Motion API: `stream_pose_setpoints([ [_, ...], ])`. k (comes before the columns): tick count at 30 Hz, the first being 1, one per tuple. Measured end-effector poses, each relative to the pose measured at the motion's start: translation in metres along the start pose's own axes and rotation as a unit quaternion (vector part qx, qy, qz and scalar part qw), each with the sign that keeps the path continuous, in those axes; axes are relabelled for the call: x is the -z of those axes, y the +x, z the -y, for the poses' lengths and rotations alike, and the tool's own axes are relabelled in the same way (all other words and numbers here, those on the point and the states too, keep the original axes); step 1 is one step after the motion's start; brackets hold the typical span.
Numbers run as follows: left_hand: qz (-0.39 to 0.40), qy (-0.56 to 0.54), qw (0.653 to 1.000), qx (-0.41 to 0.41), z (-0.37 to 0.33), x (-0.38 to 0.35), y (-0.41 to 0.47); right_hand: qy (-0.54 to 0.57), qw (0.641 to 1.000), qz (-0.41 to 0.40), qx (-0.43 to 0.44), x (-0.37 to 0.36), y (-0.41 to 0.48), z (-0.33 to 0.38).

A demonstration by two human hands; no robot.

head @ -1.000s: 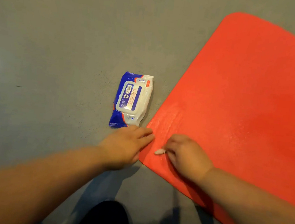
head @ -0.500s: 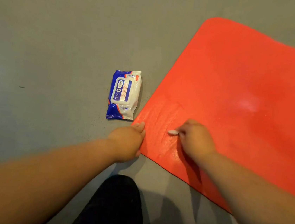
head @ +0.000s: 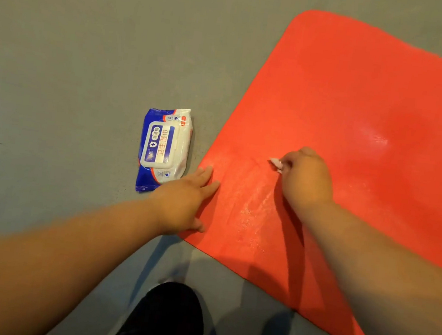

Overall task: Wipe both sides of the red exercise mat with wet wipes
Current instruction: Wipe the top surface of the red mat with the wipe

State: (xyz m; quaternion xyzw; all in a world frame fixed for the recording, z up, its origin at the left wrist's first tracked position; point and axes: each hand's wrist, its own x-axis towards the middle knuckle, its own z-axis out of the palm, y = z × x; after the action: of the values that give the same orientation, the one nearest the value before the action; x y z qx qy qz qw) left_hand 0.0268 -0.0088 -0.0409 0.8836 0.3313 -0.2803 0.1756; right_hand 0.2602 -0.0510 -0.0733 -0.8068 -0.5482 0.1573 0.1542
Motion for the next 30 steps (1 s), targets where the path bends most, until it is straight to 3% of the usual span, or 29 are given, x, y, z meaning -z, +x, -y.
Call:
stream_pose_setpoints([
  [2,0.007,0.000,1.000,0.003,0.000,0.001,0.002,-0.009,0.999,0.019,0.038,-0.002,-0.012,0.012],
  [5,0.015,-0.005,1.000,0.011,-0.001,0.001,0.004,0.010,0.967,0.126,0.221,-0.015,-0.091,0.032],
  [7,0.014,-0.003,1.000,0.011,-0.002,0.002,0.005,0.007,0.945,0.161,0.286,-0.015,-0.106,0.025],
  [8,0.012,-0.002,1.000,0.011,-0.002,0.002,0.004,0.013,0.950,0.156,0.271,-0.014,-0.090,0.020],
  [11,0.017,0.001,1.000,0.010,-0.002,0.003,0.002,-0.016,0.993,0.063,0.097,0.002,-0.016,0.001],
  [14,0.016,-0.003,1.000,0.011,-0.001,0.005,0.000,-0.008,0.999,0.031,0.010,0.002,0.000,0.006],
  [16,0.013,-0.012,1.000,0.012,-0.001,0.005,0.000,-0.010,0.994,0.083,0.075,-0.010,-0.044,0.026],
  [19,0.009,-0.012,1.000,0.007,-0.001,0.004,-0.001,0.031,0.953,0.175,0.244,-0.019,-0.114,0.045],
  [20,0.009,-0.010,1.000,0.006,-0.002,0.004,-0.001,0.035,0.947,0.191,0.257,-0.016,-0.110,0.039],
  [22,0.008,-0.003,1.000,0.006,-0.003,0.004,-0.001,0.016,0.973,0.135,0.185,-0.006,-0.072,0.025],
  [24,0.006,0.004,1.000,0.002,-0.003,0.003,-0.003,-0.008,0.998,0.046,0.038,0.006,-0.022,0.001],
  [26,0.006,0.001,1.000,0.003,-0.004,0.003,-0.003,-0.028,0.998,0.017,-0.047,0.013,-0.003,-0.005],
  [28,0.013,-0.006,1.000,0.009,-0.004,0.003,-0.002,-0.034,0.998,0.060,0.010,0.002,-0.030,0.007],
  [30,0.017,-0.009,1.000,0.014,-0.004,0.004,-0.001,0.013,0.981,0.146,0.130,-0.010,-0.085,0.028],
])
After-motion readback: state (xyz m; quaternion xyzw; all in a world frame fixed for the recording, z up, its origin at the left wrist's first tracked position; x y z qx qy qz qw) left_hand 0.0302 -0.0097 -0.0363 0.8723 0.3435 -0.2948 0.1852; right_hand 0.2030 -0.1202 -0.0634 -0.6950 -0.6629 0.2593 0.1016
